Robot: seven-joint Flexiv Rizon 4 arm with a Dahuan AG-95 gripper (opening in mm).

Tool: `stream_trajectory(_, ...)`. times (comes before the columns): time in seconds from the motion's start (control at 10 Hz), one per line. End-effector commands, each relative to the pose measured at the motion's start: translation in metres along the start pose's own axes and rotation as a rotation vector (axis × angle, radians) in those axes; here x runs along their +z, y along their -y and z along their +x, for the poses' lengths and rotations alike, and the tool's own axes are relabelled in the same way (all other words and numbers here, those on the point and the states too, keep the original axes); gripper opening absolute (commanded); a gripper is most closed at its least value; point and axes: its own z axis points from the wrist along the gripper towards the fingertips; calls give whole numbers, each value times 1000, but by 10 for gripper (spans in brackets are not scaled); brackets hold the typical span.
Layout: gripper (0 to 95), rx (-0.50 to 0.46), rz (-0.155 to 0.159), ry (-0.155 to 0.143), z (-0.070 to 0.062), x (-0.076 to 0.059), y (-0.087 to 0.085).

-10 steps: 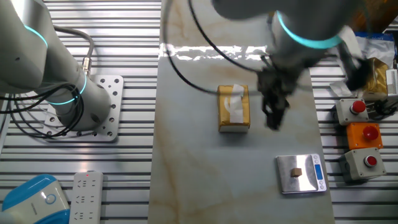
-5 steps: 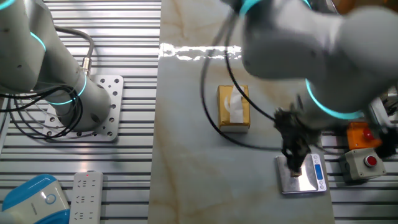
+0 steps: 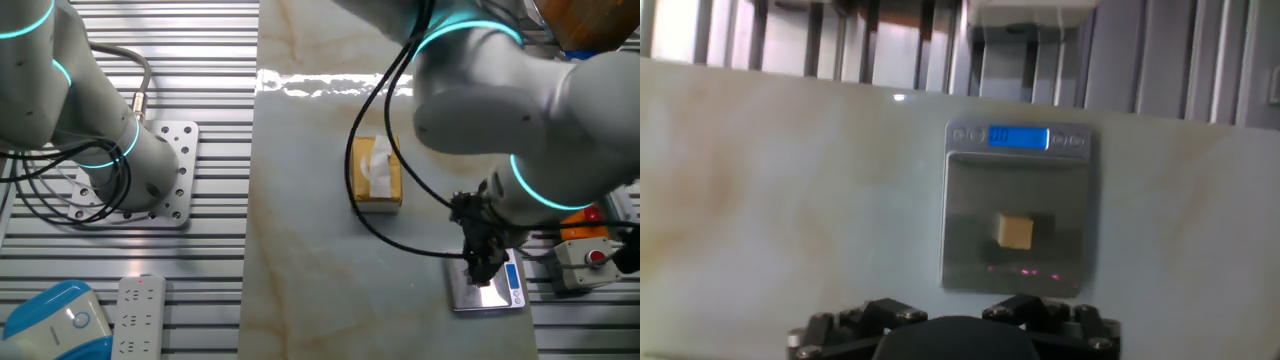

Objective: Remove the object from the scale

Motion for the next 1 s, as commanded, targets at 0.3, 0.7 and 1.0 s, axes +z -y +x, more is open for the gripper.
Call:
stream_trajectory(0.3,760,-32,-4,2,-6,28,29)
stream_trajectory(0.7,760,-24,-5,10,-10,38,40)
stream_trajectory(1.0,760,-9,-5,10,-21,36,38)
